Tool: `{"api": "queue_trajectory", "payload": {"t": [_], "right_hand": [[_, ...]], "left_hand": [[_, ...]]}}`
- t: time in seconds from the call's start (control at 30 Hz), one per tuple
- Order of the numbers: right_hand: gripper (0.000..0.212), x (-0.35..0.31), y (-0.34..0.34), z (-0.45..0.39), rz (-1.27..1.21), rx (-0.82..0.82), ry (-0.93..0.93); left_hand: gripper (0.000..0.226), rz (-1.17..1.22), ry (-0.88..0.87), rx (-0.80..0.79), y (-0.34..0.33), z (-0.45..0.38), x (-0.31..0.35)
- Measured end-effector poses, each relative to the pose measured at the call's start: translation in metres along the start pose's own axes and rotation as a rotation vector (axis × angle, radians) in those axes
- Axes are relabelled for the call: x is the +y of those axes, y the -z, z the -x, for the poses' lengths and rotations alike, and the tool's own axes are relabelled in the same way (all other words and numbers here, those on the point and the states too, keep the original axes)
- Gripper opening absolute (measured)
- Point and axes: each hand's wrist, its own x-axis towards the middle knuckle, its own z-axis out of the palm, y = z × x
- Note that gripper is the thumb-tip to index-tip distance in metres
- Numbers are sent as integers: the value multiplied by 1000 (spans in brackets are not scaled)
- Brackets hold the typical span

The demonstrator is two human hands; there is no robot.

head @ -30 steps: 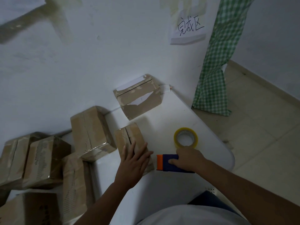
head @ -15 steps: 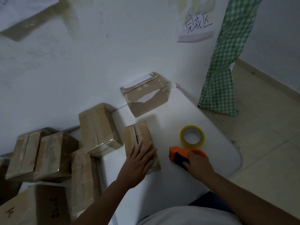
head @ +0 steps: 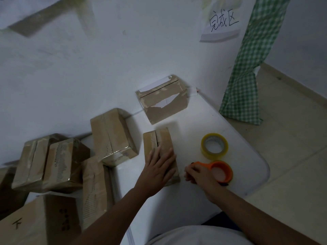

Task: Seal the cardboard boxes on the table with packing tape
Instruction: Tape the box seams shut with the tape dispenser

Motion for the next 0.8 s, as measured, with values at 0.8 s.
{"api": "queue_trajectory", "payload": {"t": [0.8], "right_hand": [[15, 15, -12, -8, 237, 154, 400]], "left_hand": [[91, -125, -93, -22, -5, 9, -5]]}}
